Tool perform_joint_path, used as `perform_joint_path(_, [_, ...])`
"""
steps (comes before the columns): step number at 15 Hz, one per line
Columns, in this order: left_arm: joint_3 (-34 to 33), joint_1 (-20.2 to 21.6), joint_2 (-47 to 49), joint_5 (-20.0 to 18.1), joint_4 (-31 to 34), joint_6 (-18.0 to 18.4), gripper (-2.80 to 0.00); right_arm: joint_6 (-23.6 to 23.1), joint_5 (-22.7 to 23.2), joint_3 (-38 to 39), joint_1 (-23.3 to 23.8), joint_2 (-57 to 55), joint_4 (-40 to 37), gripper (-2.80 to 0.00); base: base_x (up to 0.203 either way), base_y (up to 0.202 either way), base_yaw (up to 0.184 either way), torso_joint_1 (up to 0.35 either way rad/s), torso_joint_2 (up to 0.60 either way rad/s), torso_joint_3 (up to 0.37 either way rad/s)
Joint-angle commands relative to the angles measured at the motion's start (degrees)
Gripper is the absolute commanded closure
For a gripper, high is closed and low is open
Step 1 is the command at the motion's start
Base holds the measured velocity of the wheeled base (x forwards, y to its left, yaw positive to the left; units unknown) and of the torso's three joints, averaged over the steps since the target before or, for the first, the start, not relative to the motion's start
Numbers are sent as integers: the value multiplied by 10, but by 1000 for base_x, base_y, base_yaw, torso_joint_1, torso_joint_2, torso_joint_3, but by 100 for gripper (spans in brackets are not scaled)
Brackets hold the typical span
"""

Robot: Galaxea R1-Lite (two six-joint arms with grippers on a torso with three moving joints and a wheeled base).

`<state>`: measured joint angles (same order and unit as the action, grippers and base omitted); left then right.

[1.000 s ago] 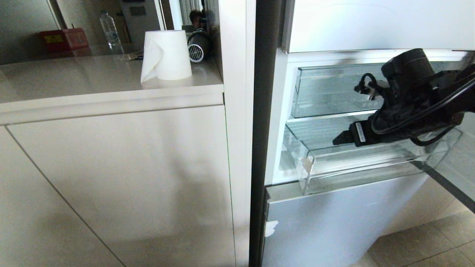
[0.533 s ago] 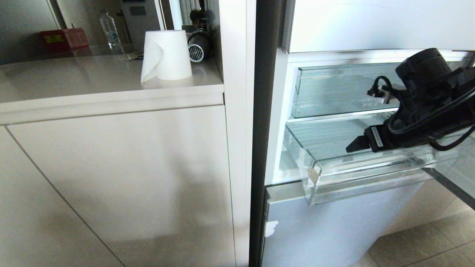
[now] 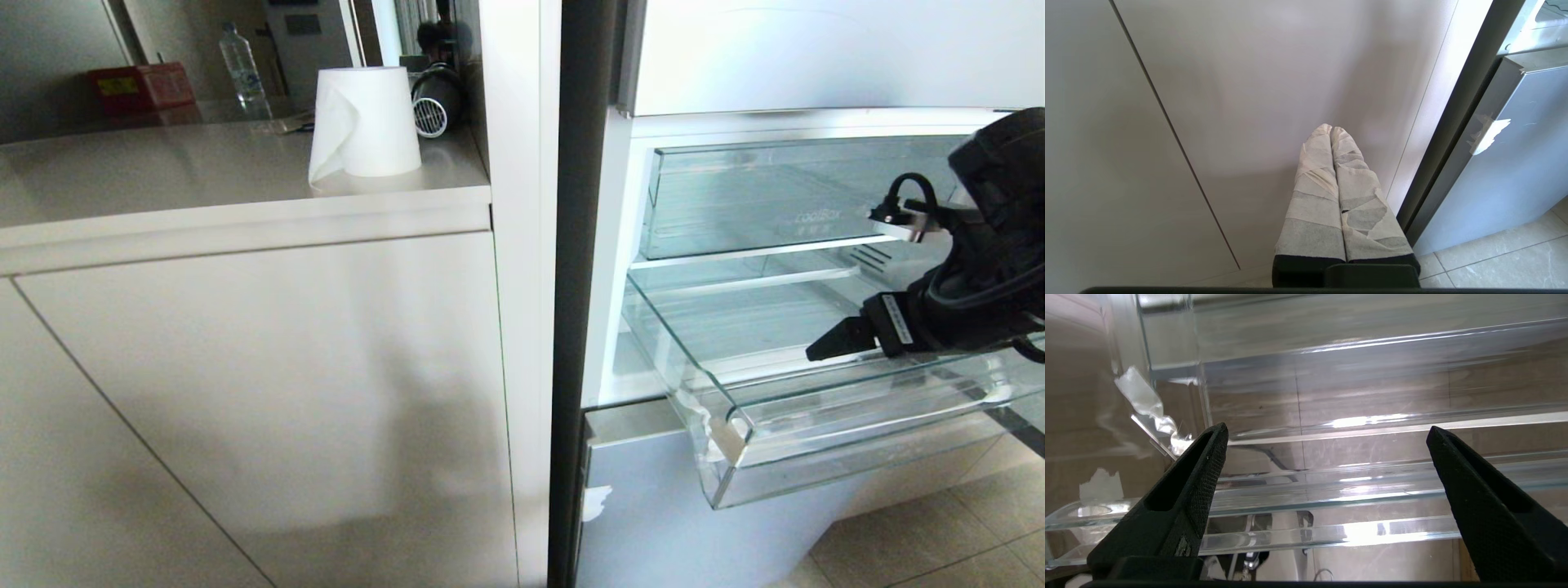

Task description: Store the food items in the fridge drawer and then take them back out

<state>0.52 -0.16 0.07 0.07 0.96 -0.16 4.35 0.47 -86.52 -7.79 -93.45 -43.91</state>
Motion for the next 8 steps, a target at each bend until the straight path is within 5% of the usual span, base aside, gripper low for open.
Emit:
perform_joint_path(1, [0,0,0,0,0,0,0,1,1,-2,0,10,0,-280,0,0,0,0,0,0])
perform_joint_path(8, [0,0,0,0,0,0,0,14,-1,-8,0,73,23,-280,0,0,0,0,0,0])
